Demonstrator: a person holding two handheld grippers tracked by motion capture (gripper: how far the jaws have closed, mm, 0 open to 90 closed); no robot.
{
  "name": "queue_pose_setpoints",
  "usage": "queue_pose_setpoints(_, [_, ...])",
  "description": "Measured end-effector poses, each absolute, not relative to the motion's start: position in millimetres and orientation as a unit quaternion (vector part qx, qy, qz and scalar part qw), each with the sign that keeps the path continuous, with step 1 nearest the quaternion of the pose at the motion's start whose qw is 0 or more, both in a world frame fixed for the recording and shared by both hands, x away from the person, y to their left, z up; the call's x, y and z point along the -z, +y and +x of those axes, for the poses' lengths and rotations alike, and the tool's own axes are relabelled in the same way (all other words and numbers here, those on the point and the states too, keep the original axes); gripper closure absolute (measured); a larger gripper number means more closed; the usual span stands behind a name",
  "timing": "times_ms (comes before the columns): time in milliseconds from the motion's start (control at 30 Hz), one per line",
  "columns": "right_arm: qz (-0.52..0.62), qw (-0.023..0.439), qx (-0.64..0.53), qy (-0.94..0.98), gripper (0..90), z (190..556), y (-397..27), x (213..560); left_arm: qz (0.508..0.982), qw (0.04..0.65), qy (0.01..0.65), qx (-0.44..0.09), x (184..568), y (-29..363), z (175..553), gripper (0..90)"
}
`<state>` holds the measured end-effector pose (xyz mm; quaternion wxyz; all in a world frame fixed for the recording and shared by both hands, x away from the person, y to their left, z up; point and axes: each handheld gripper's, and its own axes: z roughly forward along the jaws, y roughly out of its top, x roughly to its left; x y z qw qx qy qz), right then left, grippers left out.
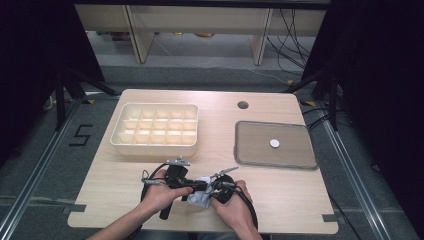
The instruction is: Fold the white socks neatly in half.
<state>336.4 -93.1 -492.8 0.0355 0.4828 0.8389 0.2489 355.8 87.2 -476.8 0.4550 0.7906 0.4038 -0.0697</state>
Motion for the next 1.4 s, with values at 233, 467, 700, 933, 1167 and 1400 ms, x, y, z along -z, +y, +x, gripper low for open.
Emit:
queue_pose_setpoints(233, [0.482, 0.033, -0.250, 0.839, 85.9, 337, -94, 494, 0.801, 0.445, 0.395, 0.069, 487, 81, 353, 83.3])
queue_pose_setpoints(467, [0.512, 0.046, -0.267, 0.815, 82.7, 343, -108, 474, 0.806, 0.443, 0.389, 0.059, 488, 79, 351, 83.2])
queue_pose_setpoints(700, [0.538, 0.049, -0.305, 0.785, 73.7, 362, -119, 454, 0.809, 0.441, 0.386, 0.044, 487, 76, 348, 83.0])
queue_pose_setpoints(933, [0.531, 0.012, -0.313, 0.787, 68.7, 370, -111, 458, 0.813, 0.440, 0.378, 0.044, 487, 76, 348, 82.9])
queue_pose_setpoints(1167, [0.540, -0.018, -0.308, 0.783, 69.2, 373, -109, 464, 0.813, 0.442, 0.377, 0.042, 487, 75, 347, 82.9])
queue_pose_setpoints(1400, [0.542, -0.039, -0.292, 0.787, 83.8, 373, -105, 468, 0.815, 0.440, 0.375, 0.040, 488, 74, 346, 82.3])
